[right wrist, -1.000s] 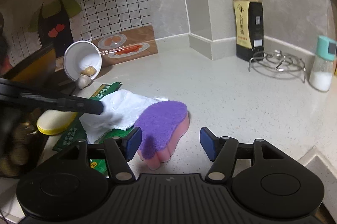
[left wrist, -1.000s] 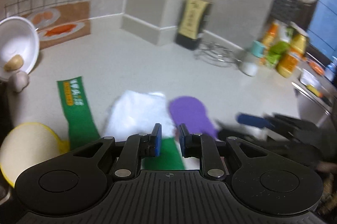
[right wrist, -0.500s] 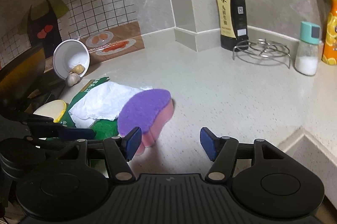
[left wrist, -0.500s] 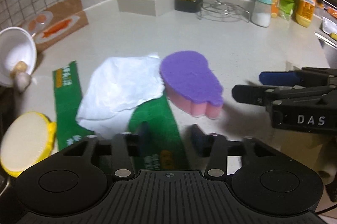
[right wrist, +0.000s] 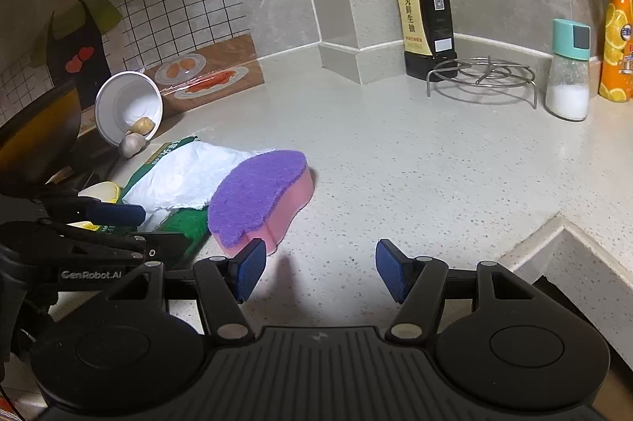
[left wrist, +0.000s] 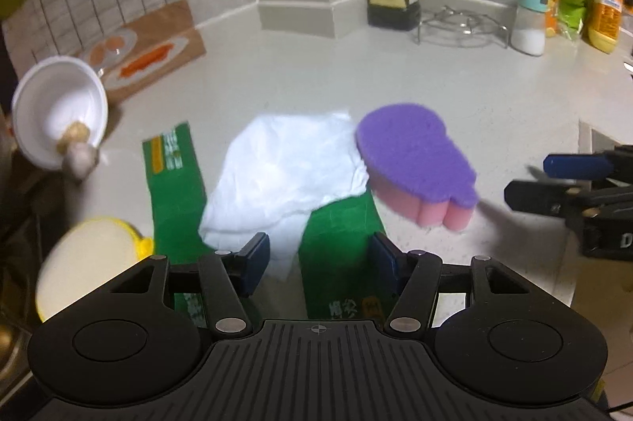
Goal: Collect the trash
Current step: 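Grasp the purple-pink sponge with the right gripper while the left gripper grasps a green packet, then lift the sponge with the right gripper while the left gripper lifts the green packet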
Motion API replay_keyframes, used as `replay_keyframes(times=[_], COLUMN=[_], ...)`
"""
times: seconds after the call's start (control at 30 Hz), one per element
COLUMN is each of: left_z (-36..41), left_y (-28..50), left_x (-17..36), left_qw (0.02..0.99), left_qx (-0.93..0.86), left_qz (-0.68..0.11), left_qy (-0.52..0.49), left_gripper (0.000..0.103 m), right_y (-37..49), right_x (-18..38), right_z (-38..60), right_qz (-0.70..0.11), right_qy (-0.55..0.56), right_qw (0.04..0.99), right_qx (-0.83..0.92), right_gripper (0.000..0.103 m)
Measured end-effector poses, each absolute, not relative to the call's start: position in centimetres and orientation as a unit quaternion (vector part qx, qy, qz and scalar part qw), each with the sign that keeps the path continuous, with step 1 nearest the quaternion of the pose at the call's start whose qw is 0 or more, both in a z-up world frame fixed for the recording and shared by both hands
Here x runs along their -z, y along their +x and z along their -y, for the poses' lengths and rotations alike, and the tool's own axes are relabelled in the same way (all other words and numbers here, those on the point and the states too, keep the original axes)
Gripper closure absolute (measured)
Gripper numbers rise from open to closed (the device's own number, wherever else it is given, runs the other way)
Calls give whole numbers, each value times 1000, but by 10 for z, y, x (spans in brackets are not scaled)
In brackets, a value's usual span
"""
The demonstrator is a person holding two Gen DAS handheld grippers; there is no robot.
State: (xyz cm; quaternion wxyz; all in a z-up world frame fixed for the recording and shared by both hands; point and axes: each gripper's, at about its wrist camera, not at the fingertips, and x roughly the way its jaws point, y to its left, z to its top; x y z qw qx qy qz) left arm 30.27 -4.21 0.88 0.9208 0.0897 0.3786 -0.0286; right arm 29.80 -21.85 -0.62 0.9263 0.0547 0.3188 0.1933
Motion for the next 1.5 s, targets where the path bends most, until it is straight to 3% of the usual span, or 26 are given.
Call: replay_keyframes(times=[0.23, 0.33, 0.43, 0.5, 0.57, 0.63, 0.7, 0.83, 0.97, 1.13, 1.33, 1.5], left_z=[36, 34, 31, 24, 12, 2, -10, -53, -50, -62, -58, -8], left_y=[300, 297, 287, 280, 274, 267, 264, 271, 283, 279, 248, 194], left_x=[-1, -2, -4, -5, -8, -15, -25, -33, -24, 13, -27, -75], left_qw=[925, 922, 921, 921, 923, 929, 932, 882, 871, 778, 852, 942], left_qx=[67, 72, 78, 81, 89, 99, 131, 190, 155, 204, 216, 211], left_qz=[-372, -379, -380, -379, -374, -356, -328, -260, -311, -322, -259, -166], left_qy=[43, 41, 41, 32, 3, -28, -81, -344, -347, -499, -399, -200], left_gripper=[39, 41, 54, 83, 84, 85, 85, 85, 85, 85, 85, 85], right_y=[300, 314, 335, 346, 350, 349, 345, 333, 317, 298, 249, 194], right_x=[-4, -11, -11, -6, 2, 6, -1, -34, -59, -58, -57, -61], right_z=[203, 185, 167, 152, 139, 133, 138, 169, 182, 193, 211, 228], right_qz=[-307, -310, -328, -346, -357, -358, -347, -302, -285, -296, -272, -237], right_qy=[42, 30, 32, 19, 0, -17, -6, 59, 25, 20, 65, 78], right_qw=[931, 928, 919, 912, 911, 914, 919, 934, 947, 946, 945, 952], right_qx=[-194, -207, -215, -217, -205, -189, -186, -182, -145, -133, -170, -179], right_gripper=[39, 30, 29, 28, 29, 41, 42, 42, 42, 42, 42, 42])
